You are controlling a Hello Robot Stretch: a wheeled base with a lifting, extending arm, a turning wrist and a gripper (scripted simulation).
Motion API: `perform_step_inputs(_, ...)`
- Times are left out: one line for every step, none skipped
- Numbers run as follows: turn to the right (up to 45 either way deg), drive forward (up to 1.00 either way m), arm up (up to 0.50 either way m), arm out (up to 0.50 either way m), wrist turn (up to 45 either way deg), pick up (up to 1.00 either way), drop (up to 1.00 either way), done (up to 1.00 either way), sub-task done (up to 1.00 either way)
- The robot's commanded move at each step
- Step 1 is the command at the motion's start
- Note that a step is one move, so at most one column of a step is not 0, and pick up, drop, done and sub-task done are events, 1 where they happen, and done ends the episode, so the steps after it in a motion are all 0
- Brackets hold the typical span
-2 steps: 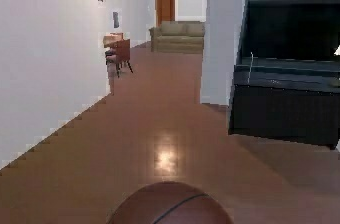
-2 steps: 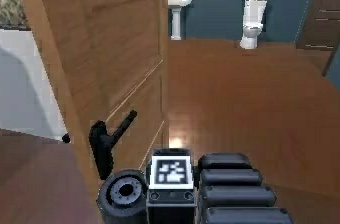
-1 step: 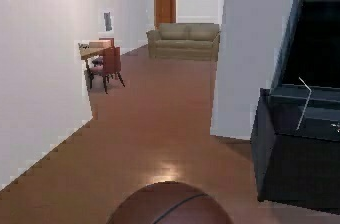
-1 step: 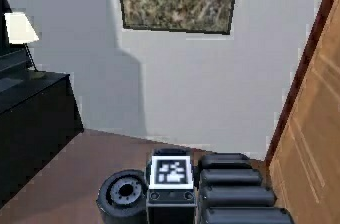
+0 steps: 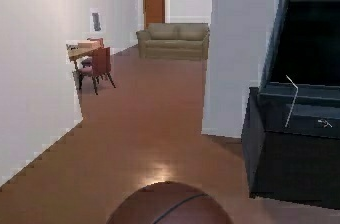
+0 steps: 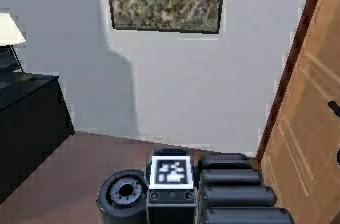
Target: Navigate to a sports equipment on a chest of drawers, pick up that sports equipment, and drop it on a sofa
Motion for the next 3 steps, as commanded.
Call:
perform_step_inputs(0.0, 1.00, 0.00, 0.00, 0.0, 0.00, 0.00, 0.00, 0.00)
perform_step_inputs(-24.0, 0.00, 0.00, 0.00, 0.0, 0.00, 0.00, 0.00, 0.00)
perform_step_inputs(0.0, 0.10, 0.00, 0.00, 0.0, 0.00, 0.00, 0.00, 0.00)
